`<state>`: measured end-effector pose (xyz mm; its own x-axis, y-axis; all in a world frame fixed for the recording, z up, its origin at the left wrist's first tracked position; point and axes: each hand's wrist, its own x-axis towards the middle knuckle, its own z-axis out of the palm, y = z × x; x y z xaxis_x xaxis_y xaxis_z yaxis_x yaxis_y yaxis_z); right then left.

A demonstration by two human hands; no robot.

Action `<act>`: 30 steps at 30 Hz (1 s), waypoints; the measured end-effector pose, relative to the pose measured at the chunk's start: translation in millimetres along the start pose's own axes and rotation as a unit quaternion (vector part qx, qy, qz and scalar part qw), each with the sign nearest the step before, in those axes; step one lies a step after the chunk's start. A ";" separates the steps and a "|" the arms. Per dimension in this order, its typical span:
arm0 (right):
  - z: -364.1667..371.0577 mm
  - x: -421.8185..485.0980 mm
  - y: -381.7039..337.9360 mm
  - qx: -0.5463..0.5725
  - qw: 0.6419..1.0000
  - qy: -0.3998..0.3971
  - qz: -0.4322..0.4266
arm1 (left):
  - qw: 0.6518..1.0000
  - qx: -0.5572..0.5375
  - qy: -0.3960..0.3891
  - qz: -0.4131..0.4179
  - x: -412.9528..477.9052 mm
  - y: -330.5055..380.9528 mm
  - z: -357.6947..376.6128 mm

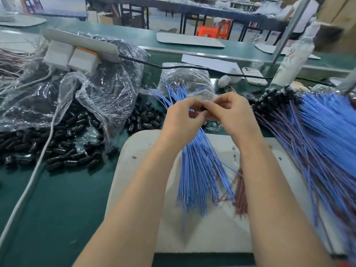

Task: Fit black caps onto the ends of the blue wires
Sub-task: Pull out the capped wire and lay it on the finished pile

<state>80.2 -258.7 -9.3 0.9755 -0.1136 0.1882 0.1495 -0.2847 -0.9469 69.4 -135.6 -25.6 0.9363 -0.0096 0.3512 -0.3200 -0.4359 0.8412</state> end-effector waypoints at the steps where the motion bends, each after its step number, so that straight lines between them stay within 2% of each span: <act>1: -2.2 -2.3 1.7 -0.010 1.000 0.006 -0.008 | 1.000 0.002 0.001 -0.005 -1.9 0.3 3.0; 3: -2.6 -3.4 3.1 -0.040 0.999 0.007 -0.026 | 0.999 -0.002 0.017 -0.028 -3.6 -0.6 5.3; 5: 0.4 -5.3 2.6 -0.022 0.999 -0.016 -0.032 | 0.995 -0.047 0.036 -0.080 -3.7 -2.4 6.0; 7: 7.2 -8.2 4.5 -0.002 0.999 -0.031 -0.034 | 0.972 -0.168 0.055 -0.158 -3.4 -6.0 2.7; 9: 10.7 -10.0 10.4 -0.079 0.996 -0.031 -0.040 | 0.935 -0.274 0.080 -0.208 -2.5 -12.9 -2.8; 11: 6.8 -9.4 15.5 -0.230 0.970 -0.073 -0.022 | 0.897 -0.359 0.111 -0.234 0.6 -19.7 -9.9; 14: -2.3 -14.8 14.2 -0.359 0.909 -0.203 0.052 | 0.833 -0.460 0.142 -0.273 5.4 -27.2 -16.9; 16: -2.0 -18.5 9.9 -0.409 0.880 -0.235 0.051 | 0.813 -0.482 0.143 -0.295 6.1 -29.9 -16.1; 18: 2.3 -20.3 6.4 -0.433 0.868 -0.238 0.048 | 0.807 -0.487 0.137 -0.306 6.0 -30.1 -13.0; 21: 6.7 -20.1 6.0 -0.434 0.872 -0.218 0.056 | 0.827 -0.465 0.128 -0.291 5.9 -28.9 -9.3; 23: 7.1 -19.8 7.8 -0.429 0.880 -0.196 0.060 | 0.892 -0.359 0.130 -0.244 4.6 -26.8 -3.8; 25: 6.8 -19.1 8.9 -0.429 0.885 -0.173 0.054 | 0.962 -0.181 0.126 -0.162 0.9 -23.6 3.3; 26: 7.3 -18.6 9.2 -0.427 0.889 -0.157 0.049 | 0.981 -0.105 0.114 -0.118 -1.2 -22.4 6.9; 28: 8.5 -16.1 9.8 -0.400 0.908 -0.116 0.050 | 0.995 -0.011 0.071 -0.068 -4.2 -23.5 13.1; 30: 8.2 -13.3 11.5 -0.377 0.918 -0.107 0.060 | 0.994 0.072 0.045 -0.064 -5.5 -28.7 17.1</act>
<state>70.2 -252.6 -24.9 0.9991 -0.0208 -0.0380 -0.0368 -0.8698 -0.4920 75.9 -138.4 -58.7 0.9493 0.1322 0.2852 -0.1685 -0.5520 0.8166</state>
